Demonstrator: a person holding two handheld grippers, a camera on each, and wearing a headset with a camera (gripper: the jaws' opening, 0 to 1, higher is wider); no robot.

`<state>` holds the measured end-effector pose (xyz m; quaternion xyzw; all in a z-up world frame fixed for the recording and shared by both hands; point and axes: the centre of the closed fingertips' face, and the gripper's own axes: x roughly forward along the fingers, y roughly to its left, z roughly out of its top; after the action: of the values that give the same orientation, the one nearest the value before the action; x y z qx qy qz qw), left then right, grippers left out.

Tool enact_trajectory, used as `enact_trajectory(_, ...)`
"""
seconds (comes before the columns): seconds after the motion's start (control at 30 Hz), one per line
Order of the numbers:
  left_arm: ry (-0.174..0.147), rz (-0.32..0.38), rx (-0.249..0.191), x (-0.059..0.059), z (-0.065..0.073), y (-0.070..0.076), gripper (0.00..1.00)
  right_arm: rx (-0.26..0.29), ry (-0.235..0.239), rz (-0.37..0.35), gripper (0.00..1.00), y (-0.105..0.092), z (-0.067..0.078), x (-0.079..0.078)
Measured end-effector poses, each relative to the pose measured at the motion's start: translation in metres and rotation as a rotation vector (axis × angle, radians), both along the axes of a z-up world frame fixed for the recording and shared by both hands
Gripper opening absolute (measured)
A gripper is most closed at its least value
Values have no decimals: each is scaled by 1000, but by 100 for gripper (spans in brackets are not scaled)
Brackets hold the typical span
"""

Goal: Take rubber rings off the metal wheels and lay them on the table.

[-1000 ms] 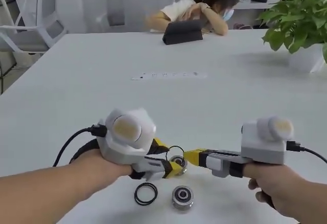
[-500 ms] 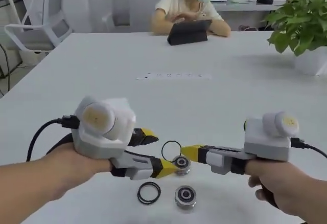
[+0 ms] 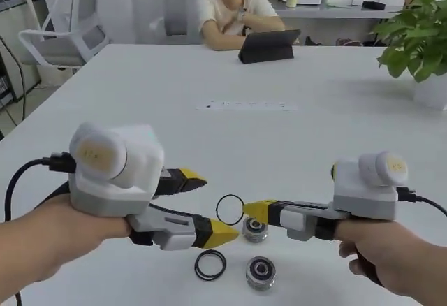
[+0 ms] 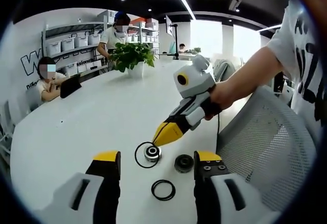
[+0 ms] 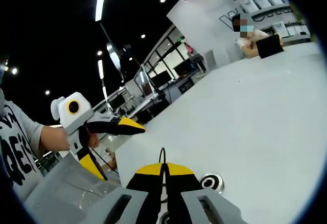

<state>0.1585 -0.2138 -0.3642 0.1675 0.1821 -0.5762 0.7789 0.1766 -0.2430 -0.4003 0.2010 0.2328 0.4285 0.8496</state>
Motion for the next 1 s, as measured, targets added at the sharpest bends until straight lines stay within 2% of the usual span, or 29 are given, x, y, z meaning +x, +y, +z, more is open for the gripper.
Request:
enact_trajectory(0.43,2,4,-17,-13,11,25,64,-22,25,75,0,16,-5,-10)
enact_trajectory(0.57,-5,8,-5,-16,11,33,67,-38,47,100,0,21,-11,-14)
enact_trajectory(0.7,-2,20,-8,-18,12,40,71,-67,75,127,0,26,-22,-18)
enact_trajectory(1.0,13,49,-11,-21,10,51,74,-96,134,172,0,32,-36,-26)
